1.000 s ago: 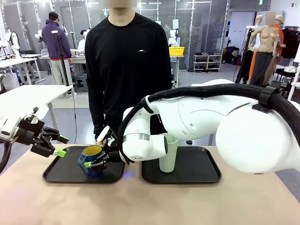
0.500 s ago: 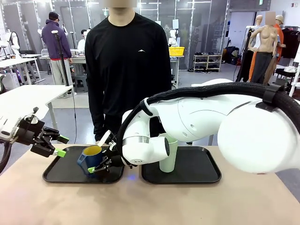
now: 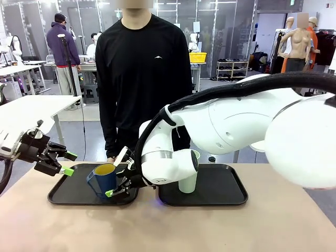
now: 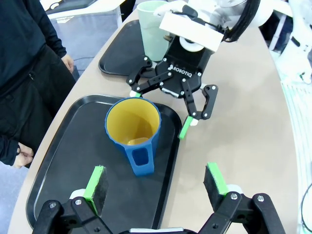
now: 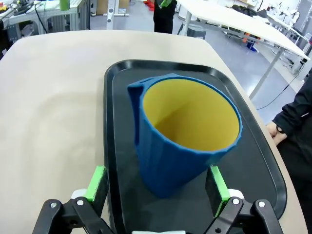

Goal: Sort and store the cups by type.
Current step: Pick up the Handle plastic cup and place it into the empty Flat Tray.

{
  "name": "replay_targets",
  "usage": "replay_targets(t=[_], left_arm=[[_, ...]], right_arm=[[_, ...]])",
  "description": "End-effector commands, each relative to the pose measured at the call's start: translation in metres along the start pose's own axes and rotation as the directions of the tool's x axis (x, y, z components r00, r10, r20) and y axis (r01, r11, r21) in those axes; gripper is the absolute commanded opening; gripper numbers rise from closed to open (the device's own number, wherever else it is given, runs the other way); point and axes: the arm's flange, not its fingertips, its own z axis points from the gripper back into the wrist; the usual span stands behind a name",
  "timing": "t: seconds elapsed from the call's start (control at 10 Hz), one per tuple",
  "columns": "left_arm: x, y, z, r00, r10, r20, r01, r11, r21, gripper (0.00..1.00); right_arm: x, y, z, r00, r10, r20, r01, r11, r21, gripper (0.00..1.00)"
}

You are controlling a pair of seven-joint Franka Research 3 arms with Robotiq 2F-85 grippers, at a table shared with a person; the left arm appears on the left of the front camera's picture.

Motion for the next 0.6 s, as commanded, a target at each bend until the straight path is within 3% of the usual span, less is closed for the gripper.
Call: replay_targets(t=[0.0, 0.5], left_arm=[[0.000, 0.000, -0.001, 1.000, -0.011, 0.027, 0.011, 1.000, -0.001, 1.00], [0.000, 0.000, -0.001, 1.000, -0.011, 0.027, 0.011, 1.000, -0.001, 1.00]], right_arm=[[0.000, -0.005, 0.018, 0.999, -0.016, -0.043, 0.015, 1.000, -0.016, 1.00], [-0.006, -0.004, 0.040, 0.998, -0.031, -0.061, 0.028, 0.998, -0.049, 1.00]])
